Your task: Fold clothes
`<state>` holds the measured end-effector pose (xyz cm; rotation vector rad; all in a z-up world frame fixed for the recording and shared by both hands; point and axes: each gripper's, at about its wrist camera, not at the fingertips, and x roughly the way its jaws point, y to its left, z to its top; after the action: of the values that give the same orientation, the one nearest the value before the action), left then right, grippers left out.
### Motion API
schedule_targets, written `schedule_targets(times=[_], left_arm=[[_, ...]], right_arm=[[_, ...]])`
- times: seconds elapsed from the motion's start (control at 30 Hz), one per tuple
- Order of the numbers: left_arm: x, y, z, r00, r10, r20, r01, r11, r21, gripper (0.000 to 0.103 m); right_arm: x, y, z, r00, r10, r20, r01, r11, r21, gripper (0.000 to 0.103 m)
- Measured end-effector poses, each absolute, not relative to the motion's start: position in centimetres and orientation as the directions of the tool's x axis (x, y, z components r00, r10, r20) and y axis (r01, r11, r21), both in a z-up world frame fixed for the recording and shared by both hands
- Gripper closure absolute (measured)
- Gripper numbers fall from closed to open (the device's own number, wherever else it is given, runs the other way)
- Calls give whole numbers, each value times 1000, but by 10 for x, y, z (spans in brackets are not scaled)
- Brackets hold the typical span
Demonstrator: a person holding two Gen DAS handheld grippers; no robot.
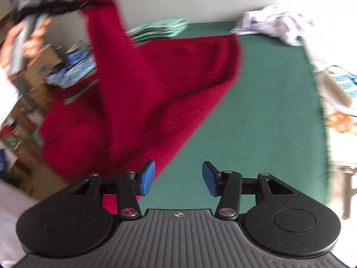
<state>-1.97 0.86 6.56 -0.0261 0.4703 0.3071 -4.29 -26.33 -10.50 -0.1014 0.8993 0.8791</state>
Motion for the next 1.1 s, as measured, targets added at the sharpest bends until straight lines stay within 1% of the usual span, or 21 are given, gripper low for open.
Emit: schedule_targets(times=[0.07, 0.1, 0.17, 0.2, 0.27, 0.3, 0.33, 0.37, 0.4, 0.43, 0.47, 0.53, 0.67, 0.73, 0.77, 0.8, 0.83, 0.9, 0.97, 1.03, 1.1], left_arm=[[-25, 17, 70, 859, 247, -449, -260, 965, 33, 100], [-30, 18, 71, 864, 230, -448, -243, 970, 28, 100], [-37, 24, 73, 875, 198, -441, -211, 977, 19, 100], [-41, 27, 74, 880, 185, -438, -198, 980, 16, 100], [-46, 37, 74, 885, 158, -437, -177, 984, -3, 100], [-49, 42, 75, 888, 146, -436, -169, 986, -12, 100], [-53, 47, 76, 890, 138, -434, -163, 986, -21, 100], [-57, 52, 78, 894, 130, -429, -157, 987, -28, 100], [-61, 56, 80, 898, 124, -423, -152, 988, -34, 100], [-66, 61, 82, 901, 117, -417, -147, 988, -40, 100], [-72, 66, 85, 907, 109, -407, -141, 989, -48, 100], [-93, 74, 93, 922, 86, -377, -119, 991, -64, 100], [-132, 85, 91, 922, 61, -382, -84, 996, -42, 100], [-146, 89, 78, 912, 58, -406, -76, 997, -28, 100], [-150, 90, 72, 906, 56, -419, -75, 997, -31, 100], [-153, 92, 67, 899, 53, -434, -77, 996, -40, 100], [-155, 93, 62, 892, 55, -449, -85, 995, -47, 100], [-159, 93, 56, 885, 72, -459, -112, 992, -60, 100], [-163, 90, 57, 884, 95, -458, -139, 988, -64, 100], [-168, 84, 60, 884, 123, -450, -168, 984, -62, 100], [-172, 77, 65, 881, 150, -449, -195, 979, -55, 100]], right_arm=[[-71, -240, -108, 302, 622, -722, -736, 634, 238, 50], [-83, -227, -111, 312, 602, -735, -744, 636, 205, 46], [-103, -199, -119, 335, 555, -761, -756, 640, 134, 45], [-110, -188, -124, 353, 525, -775, -751, 652, 100, 47], [-119, -172, -135, 414, 437, -798, -715, 699, 12, 57], [-121, -165, -141, 449, 382, -808, -685, 727, -37, 66], [-121, -161, -146, 470, 336, -816, -652, 755, -66, 67], [-121, -162, -148, 477, 325, -816, -621, 782, -52, 68], [-120, -165, -149, 481, 323, -815, -588, 808, -27, 78], [-120, -167, -146, 491, 324, -809, -554, 832, -3, 96], [-122, -170, -142, 513, 321, -796, -522, 853, 8, 100], [-125, -178, -131, 552, 319, -771, -466, 884, 33, 100], [-118, -178, -126, 521, 283, -805, -474, 881, 2, 98], [-106, -185, -114, 488, 333, -807, -489, 870, 63, 93], [-97, -190, -105, 480, 386, -788, -489, 863, 125, 91], [-86, -195, -94, 475, 444, -760, -487, 852, 193, 81], [-71, -198, -83, 472, 493, -731, -483, 838, 254, 60], [-29, -198, -66, 508, 530, -679, -464, 832, 303, 44], [22, -187, -61, 551, 509, -662, -455, 848, 273, 48], [84, -172, -68, 577, 464, -672, -431, 872, 233, 60], [150, -165, -82, 585, 422, -693, -362, 900, 243, 63]])
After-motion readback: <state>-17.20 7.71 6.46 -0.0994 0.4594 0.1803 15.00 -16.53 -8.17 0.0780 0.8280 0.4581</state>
